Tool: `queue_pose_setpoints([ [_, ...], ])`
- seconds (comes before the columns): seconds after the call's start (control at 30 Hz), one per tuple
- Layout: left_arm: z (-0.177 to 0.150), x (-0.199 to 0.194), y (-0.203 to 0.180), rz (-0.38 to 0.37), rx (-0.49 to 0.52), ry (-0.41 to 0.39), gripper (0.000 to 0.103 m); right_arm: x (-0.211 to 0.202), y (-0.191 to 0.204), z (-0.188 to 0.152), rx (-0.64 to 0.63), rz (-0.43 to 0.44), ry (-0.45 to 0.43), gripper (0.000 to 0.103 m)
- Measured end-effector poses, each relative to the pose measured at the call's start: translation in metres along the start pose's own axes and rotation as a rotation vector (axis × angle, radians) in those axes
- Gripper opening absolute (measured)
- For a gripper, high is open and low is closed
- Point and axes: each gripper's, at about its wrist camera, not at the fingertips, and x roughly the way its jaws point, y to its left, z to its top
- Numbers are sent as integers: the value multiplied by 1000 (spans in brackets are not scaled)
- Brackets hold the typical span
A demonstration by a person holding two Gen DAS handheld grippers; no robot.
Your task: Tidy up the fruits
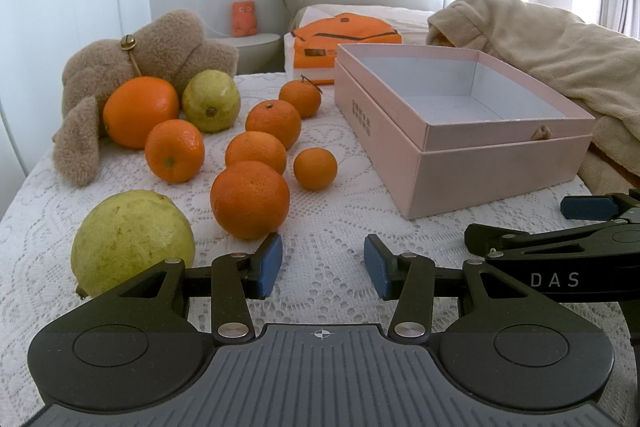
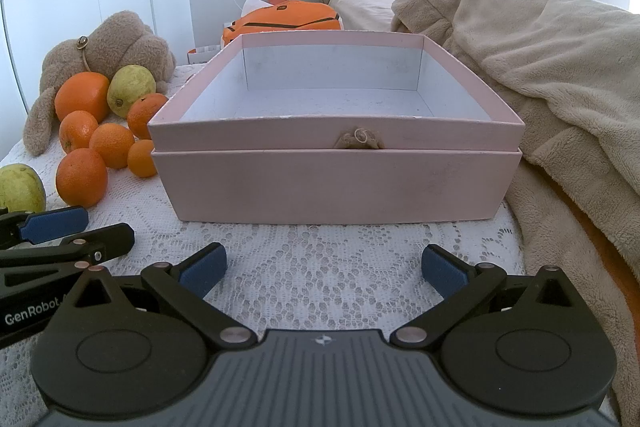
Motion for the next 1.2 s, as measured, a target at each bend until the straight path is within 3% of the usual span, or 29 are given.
queue_pose_setpoints([
  [1.2, 1, 3, -3, -2, -2, 0, 51, 0, 0, 0, 0, 0, 0, 103],
])
